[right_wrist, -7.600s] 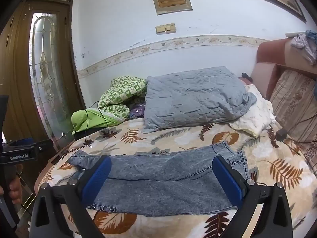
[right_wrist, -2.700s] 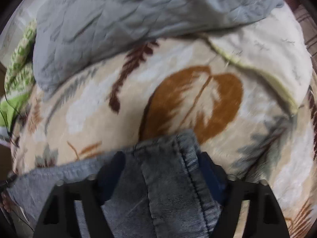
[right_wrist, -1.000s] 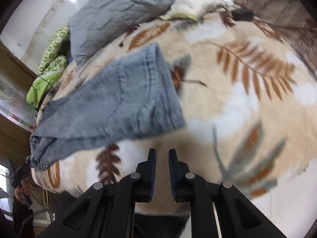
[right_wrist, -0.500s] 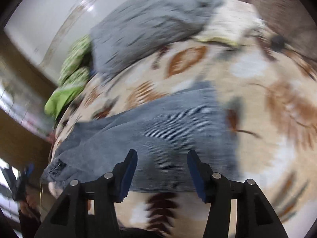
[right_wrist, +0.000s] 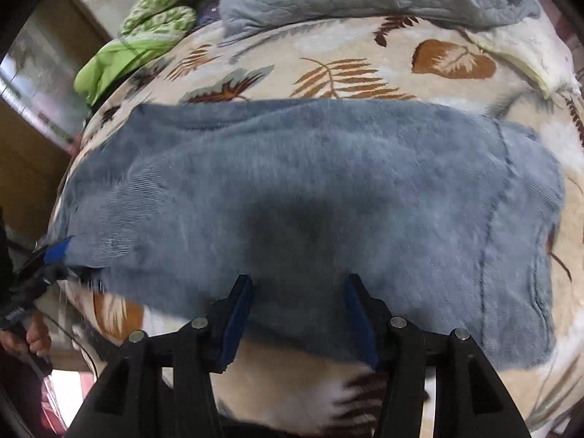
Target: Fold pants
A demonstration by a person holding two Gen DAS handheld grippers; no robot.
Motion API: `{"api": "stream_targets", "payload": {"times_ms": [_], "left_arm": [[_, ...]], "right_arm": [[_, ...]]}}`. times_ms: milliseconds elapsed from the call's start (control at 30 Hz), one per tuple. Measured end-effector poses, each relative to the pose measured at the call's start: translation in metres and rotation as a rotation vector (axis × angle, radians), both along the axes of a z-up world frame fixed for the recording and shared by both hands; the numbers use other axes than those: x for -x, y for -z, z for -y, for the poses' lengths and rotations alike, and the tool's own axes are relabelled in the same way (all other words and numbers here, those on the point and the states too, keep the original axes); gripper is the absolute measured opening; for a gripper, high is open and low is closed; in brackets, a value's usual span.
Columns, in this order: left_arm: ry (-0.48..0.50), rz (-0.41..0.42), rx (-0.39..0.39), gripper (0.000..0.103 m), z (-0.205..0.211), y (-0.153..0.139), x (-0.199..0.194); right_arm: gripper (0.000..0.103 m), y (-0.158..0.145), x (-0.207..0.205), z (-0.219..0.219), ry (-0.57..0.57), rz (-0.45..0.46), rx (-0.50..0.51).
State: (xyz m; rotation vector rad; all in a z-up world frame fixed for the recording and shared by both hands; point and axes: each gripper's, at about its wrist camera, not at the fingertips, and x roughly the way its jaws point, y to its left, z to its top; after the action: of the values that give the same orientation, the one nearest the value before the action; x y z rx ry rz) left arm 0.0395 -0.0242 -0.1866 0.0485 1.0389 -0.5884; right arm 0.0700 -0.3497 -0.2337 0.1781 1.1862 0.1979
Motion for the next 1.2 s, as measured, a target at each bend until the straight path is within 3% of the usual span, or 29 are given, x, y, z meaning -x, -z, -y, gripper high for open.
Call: {"api": "stream_targets", "payload": {"times_ms": [100, 200, 300, 367, 467, 667, 933, 1067, 1100, 1133, 1167, 1200], "left_arm": [[0.023, 0.053, 0.006, 0.053, -0.004, 0.003, 0.014], [0.004, 0.034, 0.032, 0.053, -0.008, -0.002, 0.011], [-0.030, 0.071, 0.069, 0.054, -0.010, -0.020, 0.009], [-0.045, 0.122, 0.069, 0.054, -0.013, -0.033, 0.008], [-0.091, 0.143, 0.087, 0.054, -0.025, -0.042, 0.004], [-0.189, 0.161, 0.038, 0.054, -0.063, -0.036, 0.007], [-0.349, 0.178, -0.114, 0.054, -0.118, 0.000, 0.002], [-0.361, 0.230, -0.138, 0.057, -0.123, 0.010, -0.007], [-0.357, 0.244, -0.149, 0.058, -0.120, 0.011, -0.010], [-0.350, 0.265, -0.165, 0.058, -0.117, 0.011, -0.013], [-0.347, 0.277, -0.177, 0.059, -0.115, 0.013, -0.016], [-0.345, 0.287, -0.183, 0.061, -0.113, 0.012, -0.019]], "right_arm": [[0.056, -0.001, 0.015, 0.011, -0.014, -0.029, 0.008], [0.056, -0.016, 0.015, 0.012, -0.030, -0.036, -0.004], [0.057, -0.053, 0.006, 0.002, -0.090, 0.068, -0.047], [0.070, -0.073, -0.005, -0.007, -0.114, 0.123, -0.066], [0.072, -0.092, -0.039, -0.037, -0.179, 0.174, -0.119], [0.072, -0.076, -0.101, -0.118, -0.326, 0.118, -0.080], [0.072, -0.050, -0.148, -0.171, -0.437, 0.100, 0.006], [0.072, -0.033, -0.164, -0.196, -0.477, 0.088, 0.082], [0.070, -0.028, -0.166, -0.201, -0.494, 0.086, 0.096], [0.055, -0.025, -0.168, -0.205, -0.512, 0.084, 0.105], [0.030, -0.022, -0.169, -0.208, -0.521, 0.076, 0.117], [0.022, -0.020, -0.172, -0.210, -0.514, 0.068, 0.131]]}}
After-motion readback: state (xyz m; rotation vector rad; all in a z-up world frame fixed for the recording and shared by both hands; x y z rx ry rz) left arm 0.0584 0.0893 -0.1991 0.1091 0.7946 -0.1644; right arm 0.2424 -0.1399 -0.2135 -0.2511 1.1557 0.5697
